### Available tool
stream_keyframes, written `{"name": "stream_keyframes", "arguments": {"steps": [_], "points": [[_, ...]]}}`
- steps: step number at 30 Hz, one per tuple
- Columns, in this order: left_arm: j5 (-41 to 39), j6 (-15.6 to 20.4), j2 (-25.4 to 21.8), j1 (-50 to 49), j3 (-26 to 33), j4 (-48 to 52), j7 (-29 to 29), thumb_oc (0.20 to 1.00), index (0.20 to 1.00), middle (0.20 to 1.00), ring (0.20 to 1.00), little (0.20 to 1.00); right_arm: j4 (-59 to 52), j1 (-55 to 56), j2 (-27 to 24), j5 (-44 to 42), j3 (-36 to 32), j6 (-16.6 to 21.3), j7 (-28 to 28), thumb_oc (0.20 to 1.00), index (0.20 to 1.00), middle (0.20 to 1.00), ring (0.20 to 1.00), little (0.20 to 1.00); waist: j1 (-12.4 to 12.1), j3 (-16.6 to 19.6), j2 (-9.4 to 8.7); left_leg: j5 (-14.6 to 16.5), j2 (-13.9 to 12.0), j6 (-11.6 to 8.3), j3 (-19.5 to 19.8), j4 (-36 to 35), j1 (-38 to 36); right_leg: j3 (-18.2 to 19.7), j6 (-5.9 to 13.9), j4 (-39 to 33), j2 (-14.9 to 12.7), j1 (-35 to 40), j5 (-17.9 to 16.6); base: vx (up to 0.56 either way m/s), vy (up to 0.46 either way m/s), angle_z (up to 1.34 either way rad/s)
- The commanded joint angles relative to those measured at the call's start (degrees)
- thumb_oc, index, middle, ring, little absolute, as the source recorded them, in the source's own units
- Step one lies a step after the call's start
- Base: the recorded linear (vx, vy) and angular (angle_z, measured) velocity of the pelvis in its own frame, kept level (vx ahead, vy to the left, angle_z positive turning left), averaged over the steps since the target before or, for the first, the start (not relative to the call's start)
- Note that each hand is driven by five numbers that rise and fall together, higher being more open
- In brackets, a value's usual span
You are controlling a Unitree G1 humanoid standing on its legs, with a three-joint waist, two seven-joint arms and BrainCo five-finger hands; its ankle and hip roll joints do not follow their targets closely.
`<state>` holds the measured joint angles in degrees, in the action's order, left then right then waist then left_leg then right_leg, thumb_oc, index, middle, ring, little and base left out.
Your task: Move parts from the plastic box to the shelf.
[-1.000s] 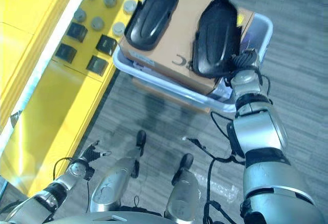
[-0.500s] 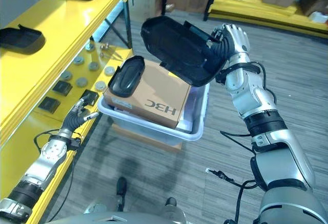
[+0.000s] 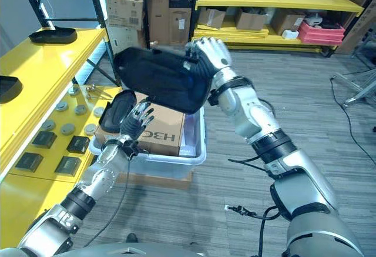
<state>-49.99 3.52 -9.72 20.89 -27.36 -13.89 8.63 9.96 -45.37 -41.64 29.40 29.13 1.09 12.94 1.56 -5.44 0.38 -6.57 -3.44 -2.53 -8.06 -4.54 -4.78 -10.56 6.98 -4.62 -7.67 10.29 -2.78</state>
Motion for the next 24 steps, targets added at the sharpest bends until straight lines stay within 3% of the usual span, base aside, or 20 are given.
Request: {"name": "stream_keyframes", "arguments": {"steps": [1,13,15,16,17,18,24], "points": [[-3.78,2.26,-0.25,4.44,-1.52,-0.45,0.07,1.0,1.0,1.0,1.0,1.0,-0.93,-4.88,0.5,-1.49,-0.28,0.79,1.24,0.2,0.2,0.2,0.2,0.2,-2.8,3.0,-1.82,5.12,-4.58,-4.0,-0.47,3.61,-4.25,-0.63,3.59,5.98,-3.95,-1.88,1.37,0.0,0.0,0.0],[-4.31,3.12,2.89,8.26,-0.11,-3.28,3.39,1.0,1.0,1.0,1.0,1.0,-7.9,0.79,10.2,-5.63,2.34,3.04,-2.73,0.2,0.2,0.2,0.2,0.2,-2.77,2.91,-2.09,5.18,-4.79,-3.91,0.16,3.67,-4.48,-1.14,3.19,6.46,-3.77,-1.36,1.85,-0.01,-0.004,0.03],[-2.43,4.77,3.75,8.74,2.48,-4.16,6.82,1.0,1.0,1.0,1.0,1.0,-11.54,8.42,15.77,-10.34,1.91,4.24,-3.54,0.2,0.2,0.2,0.2,0.2,-2.68,2.49,-2.06,5.0,-4.79,-3.9,0.4,3.77,-4.27,-1.4,3.01,6.6,-3.7,-1.38,1.96,-0.02,-0.016,0.05],[-2.46,5.08,3.95,8.6,3.16,-4.19,7.05,0.928,0.928,0.928,0.928,0.928,-12.19,9.6,16.56,-11.38,2.28,4.62,-3.91,0.2,0.2,0.2,0.2,0.2,-2.61,2.3,-2.05,4.93,-4.81,-3.92,0.43,3.77,-4.21,-1.44,3.01,6.62,-3.69,-1.45,1.99,-0.03,-0.016,0.05],[-1.74,5.47,3.94,8.47,4.01,-4.14,7.45,0.507,0.507,0.507,0.507,0.507,-12.73,11.34,17.57,-12.54,2.62,5.01,-4.08,0.2,0.2,0.2,0.2,0.2,-2.57,2.15,-2.09,4.84,-4.84,-3.98,0.42,3.73,-4.14,-1.5,3.01,6.56,-3.63,-1.46,2.02,0.0,0.0,0.0],[-0.28,5.77,3.92,8.22,4.59,-3.98,7.85,0.2,0.2,0.2,0.2,0.2,-13.01,12.51,18.12,-13.02,3.11,5.36,-4.31,0.2,0.2,0.2,0.2,0.2,-2.52,2.06,-2.08,4.8,-4.83,-4.03,0.44,3.64,-4.15,-1.48,2.99,6.48,-3.6,-1.47,2.05,0.0,0.0,0.0],[4.01,9.06,4.44,7.07,8.07,-4.3,10.48,0.2,0.2,0.2,0.2,0.2,-13.72,17.59,21.08,-19.15,6.09,7.06,-5.35,0.2,0.2,0.2,0.2,0.2,-1.99,1.51,-2.11,4.33,-4.94,-4.31,0.1,3.12,-4.04,-1.33,3.0,6.28,-3.53,-1.82,1.88,0.0,-0.002,-0.01]]}}
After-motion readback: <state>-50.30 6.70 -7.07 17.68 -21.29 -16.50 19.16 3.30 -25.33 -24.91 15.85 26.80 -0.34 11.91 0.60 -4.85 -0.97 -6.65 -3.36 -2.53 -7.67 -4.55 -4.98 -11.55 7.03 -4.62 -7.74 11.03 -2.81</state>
